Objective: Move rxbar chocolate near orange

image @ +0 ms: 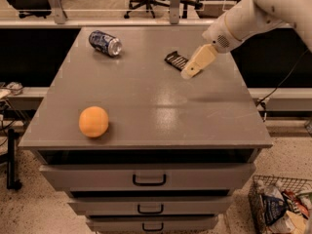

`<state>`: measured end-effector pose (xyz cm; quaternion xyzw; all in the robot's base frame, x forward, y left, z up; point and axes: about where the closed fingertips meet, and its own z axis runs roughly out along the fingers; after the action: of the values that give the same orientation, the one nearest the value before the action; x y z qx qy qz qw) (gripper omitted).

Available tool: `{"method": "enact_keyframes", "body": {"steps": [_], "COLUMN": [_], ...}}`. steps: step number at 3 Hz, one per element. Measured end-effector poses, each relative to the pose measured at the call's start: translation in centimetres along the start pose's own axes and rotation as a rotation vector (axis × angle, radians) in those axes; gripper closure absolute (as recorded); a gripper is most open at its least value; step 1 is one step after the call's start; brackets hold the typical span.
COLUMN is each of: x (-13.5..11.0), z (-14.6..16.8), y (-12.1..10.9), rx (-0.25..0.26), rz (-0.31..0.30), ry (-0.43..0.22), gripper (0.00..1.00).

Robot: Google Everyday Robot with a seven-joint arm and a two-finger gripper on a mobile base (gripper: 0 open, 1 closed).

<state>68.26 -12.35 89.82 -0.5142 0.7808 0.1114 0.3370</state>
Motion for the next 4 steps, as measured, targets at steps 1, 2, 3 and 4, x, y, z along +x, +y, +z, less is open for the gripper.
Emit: {"method": "enact_keyframes", "body": {"steps": [1, 2, 3, 4], "x": [0.6, 1.0, 1.5, 1.7], "z": [2.8, 5.3, 6.7, 7.2], "y": [-0.9, -1.7, -2.2, -2.5], "rx": [0.012, 0.022, 0.028, 0.028], "rz": [0.022, 0.039, 0.063, 0.081], "ry": [-0.024, -0.034, -0.046, -0.062], "gripper": [0.0, 0.0, 0.18, 0.4]}}
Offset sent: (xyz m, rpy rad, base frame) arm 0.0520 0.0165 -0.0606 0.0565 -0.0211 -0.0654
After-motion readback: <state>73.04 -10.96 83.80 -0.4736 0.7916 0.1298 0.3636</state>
